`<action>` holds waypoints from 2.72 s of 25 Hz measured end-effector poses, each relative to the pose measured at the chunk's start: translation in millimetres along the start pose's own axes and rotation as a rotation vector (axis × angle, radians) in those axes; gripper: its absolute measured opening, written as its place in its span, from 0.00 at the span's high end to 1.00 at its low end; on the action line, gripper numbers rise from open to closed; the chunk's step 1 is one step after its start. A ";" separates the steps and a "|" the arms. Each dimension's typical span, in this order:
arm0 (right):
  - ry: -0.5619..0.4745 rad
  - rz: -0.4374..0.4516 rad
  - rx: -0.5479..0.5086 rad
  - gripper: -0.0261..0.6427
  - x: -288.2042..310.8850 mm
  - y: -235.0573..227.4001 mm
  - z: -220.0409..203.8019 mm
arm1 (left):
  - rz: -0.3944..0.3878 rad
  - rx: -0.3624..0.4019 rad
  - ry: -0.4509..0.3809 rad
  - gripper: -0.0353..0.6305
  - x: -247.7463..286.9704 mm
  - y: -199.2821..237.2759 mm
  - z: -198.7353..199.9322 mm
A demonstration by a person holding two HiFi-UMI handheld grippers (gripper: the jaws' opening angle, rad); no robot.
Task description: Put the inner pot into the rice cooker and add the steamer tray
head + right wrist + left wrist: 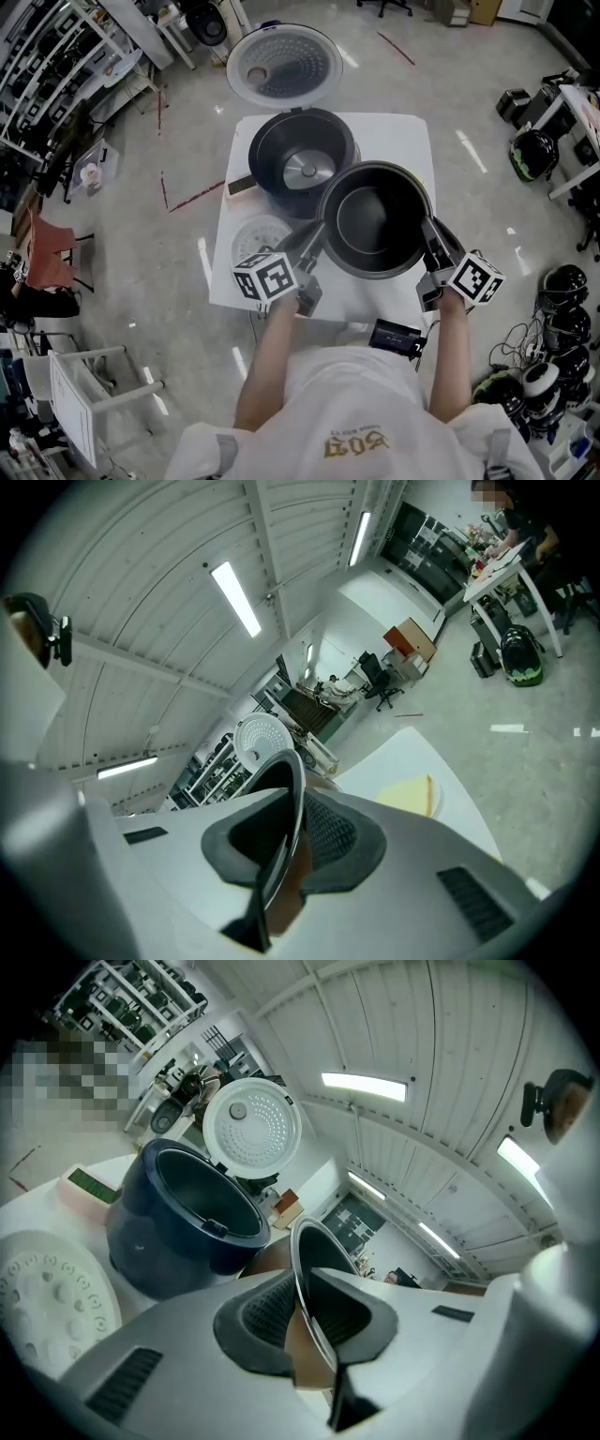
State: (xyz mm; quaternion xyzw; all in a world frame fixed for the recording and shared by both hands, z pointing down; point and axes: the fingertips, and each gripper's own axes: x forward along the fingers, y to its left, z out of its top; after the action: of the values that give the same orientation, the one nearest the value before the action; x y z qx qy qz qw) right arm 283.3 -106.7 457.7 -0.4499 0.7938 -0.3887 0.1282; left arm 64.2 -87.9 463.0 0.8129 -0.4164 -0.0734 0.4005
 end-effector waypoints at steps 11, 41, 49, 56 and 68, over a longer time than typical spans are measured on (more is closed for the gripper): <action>-0.101 0.036 -0.007 0.88 5.4 35.4 44.6 | -0.113 -0.030 -0.036 0.85 8.7 -22.2 47.1; -0.182 0.077 -0.043 0.88 138.4 136.9 62.3 | -0.233 -0.037 -0.112 0.86 -14.7 43.3 205.8; -0.152 0.087 -0.038 0.88 177.4 141.5 53.3 | -0.202 -0.056 -0.123 0.86 -17.6 75.4 223.2; -0.112 0.050 -0.013 0.88 198.1 122.0 43.1 | -0.163 -0.079 -0.115 0.86 -8.4 98.5 224.1; -0.047 0.017 0.022 0.88 223.5 99.4 24.9 | -0.103 -0.118 -0.096 0.86 2.1 125.9 217.8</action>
State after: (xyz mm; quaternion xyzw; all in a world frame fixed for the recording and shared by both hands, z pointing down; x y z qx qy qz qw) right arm 110.4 -272.0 401.0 -0.4505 0.7900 -0.3858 0.1551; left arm -110.9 -259.8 407.6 0.8039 -0.3876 -0.1573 0.4229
